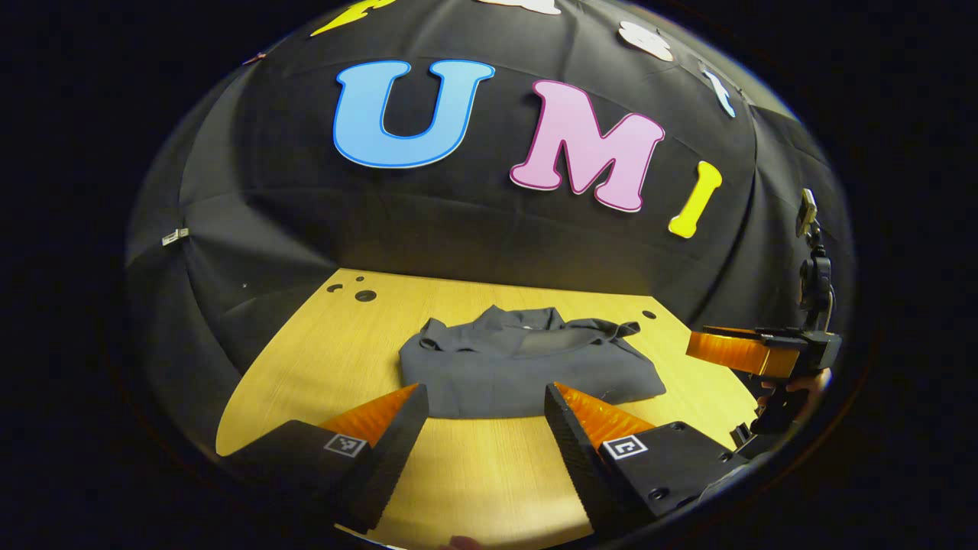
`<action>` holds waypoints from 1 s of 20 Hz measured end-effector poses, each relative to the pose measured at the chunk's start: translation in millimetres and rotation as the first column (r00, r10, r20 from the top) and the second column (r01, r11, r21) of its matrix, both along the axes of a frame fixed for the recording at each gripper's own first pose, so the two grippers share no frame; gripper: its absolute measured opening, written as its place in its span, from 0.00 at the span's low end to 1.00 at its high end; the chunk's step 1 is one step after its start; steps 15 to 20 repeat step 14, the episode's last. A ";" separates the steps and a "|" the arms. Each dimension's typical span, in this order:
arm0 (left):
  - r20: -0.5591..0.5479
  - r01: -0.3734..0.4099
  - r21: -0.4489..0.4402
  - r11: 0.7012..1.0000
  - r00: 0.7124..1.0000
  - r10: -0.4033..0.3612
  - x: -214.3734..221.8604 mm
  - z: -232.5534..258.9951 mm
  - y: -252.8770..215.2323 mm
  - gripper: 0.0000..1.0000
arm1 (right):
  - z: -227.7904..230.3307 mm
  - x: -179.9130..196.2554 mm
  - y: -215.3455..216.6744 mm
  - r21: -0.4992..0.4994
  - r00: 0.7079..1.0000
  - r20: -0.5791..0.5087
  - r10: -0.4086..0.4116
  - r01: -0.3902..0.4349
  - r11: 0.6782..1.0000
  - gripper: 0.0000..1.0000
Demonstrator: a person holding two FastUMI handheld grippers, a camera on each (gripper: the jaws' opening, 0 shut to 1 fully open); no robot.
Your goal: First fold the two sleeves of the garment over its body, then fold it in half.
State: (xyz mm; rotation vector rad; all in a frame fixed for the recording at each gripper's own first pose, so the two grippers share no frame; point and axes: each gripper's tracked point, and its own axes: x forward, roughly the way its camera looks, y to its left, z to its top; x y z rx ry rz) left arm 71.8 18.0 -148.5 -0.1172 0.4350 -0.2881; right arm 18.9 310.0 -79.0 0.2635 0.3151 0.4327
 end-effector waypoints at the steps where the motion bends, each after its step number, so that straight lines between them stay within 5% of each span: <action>1: -0.001 -0.002 0.012 1.000 1.000 0.002 -2.7 -1.6 1.4 0.96 | -3.9 -1.8 -0.1 -0.018 1.000 -0.003 0.006 -0.006 1.000 0.98; 20: -0.017 -0.108 0.014 0.994 0.994 0.109 -16.0 -22.0 -10.1 0.92 | -30.3 15.5 -8.6 -0.014 0.996 -0.010 0.085 -0.085 0.996 0.98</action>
